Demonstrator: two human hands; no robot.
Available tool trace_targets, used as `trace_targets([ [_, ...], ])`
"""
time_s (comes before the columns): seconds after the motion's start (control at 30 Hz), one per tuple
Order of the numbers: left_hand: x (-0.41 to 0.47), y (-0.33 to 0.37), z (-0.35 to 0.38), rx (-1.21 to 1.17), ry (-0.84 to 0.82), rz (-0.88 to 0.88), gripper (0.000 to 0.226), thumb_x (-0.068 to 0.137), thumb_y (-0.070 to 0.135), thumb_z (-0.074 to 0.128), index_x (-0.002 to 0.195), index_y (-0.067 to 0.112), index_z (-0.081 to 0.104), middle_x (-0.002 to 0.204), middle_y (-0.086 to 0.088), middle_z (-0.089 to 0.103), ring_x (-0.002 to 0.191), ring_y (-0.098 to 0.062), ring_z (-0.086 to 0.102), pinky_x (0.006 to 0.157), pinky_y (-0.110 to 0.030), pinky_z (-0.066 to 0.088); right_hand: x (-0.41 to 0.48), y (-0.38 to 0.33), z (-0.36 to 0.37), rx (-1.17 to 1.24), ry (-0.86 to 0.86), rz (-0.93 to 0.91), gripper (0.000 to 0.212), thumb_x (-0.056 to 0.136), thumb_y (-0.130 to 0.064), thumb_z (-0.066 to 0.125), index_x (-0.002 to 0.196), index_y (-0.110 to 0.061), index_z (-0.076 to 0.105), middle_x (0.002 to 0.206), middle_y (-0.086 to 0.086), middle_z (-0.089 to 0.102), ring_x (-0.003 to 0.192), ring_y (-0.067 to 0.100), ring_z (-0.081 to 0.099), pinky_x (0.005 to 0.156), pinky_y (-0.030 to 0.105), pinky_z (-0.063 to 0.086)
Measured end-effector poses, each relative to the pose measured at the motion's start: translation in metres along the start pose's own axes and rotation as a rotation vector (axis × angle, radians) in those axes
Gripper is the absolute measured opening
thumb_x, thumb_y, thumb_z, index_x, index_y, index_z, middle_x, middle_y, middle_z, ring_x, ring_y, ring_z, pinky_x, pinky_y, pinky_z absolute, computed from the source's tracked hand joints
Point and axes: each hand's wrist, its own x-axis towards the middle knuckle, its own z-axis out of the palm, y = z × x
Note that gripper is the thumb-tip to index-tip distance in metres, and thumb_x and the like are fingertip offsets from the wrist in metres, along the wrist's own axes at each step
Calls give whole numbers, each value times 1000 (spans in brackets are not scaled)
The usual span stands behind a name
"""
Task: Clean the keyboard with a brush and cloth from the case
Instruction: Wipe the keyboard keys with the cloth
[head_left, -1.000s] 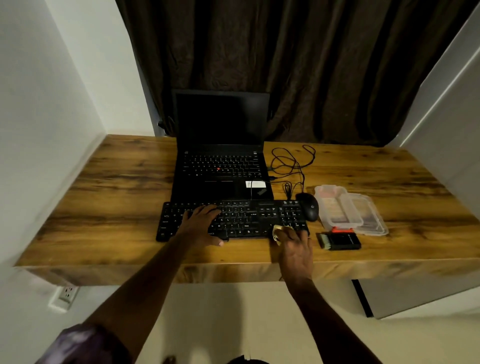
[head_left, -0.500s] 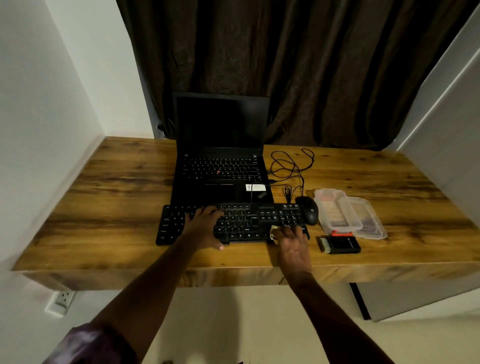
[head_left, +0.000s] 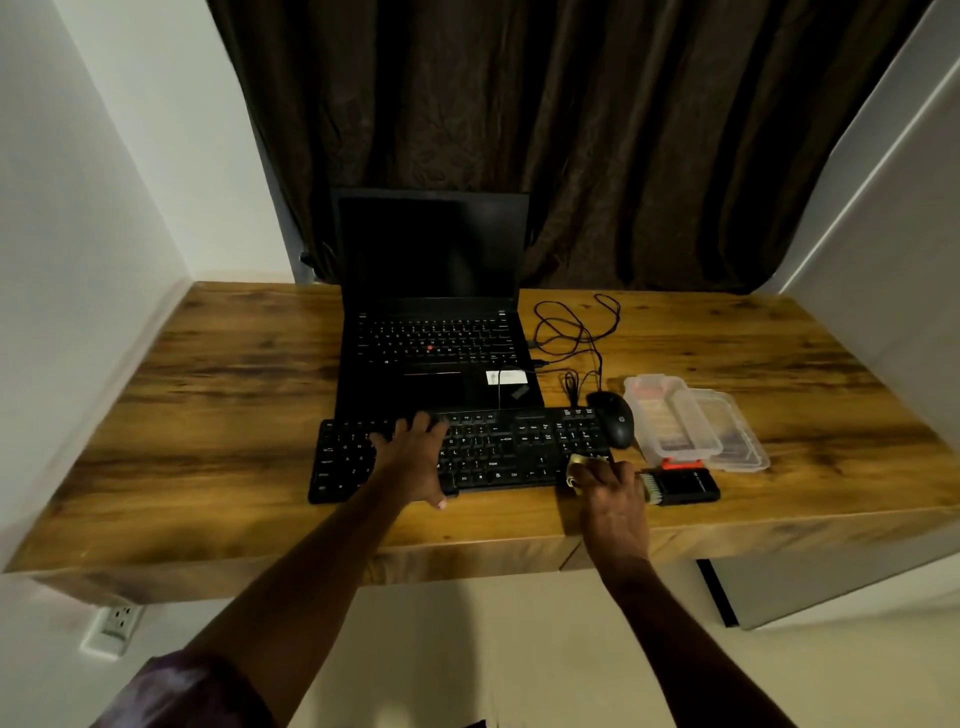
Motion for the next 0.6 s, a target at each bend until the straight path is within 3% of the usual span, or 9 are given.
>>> trace_targets([
  [0.13,3,5,-6,52,-44,-26,128,63,47,90,159,27,6,161,-11,7,146,-38,16,112,-69,25,-3,-14,5,-26,-41,-166,61,61,-19,88,118,-21,66,115,6,66,99,29,56,79,40,52],
  [0.33,5,4,-7,46,-60,-27,131,62,46,90,159,25,6,164,-7,5,148,-37,13,114,-67,24,-1,23,3,5,-17,25,60,59,-12,91,114,-22,68,116,7,66,102,32,54,80,43,53],
  [0.53,6,6,-9,48,-68,-44,130,61,46,91,159,25,7,164,-6,9,148,-37,13,115,-66,21,1,3,10,-27,-31,-143,64,58,-16,90,117,-22,68,116,6,67,103,31,57,84,43,52],
  [0.6,7,5,-9,54,-71,-45,131,60,46,91,159,26,7,164,-5,9,148,-37,13,115,-67,21,2,13,8,-9,-33,-119,66,59,-14,90,120,-22,66,119,7,66,106,31,56,86,44,53],
])
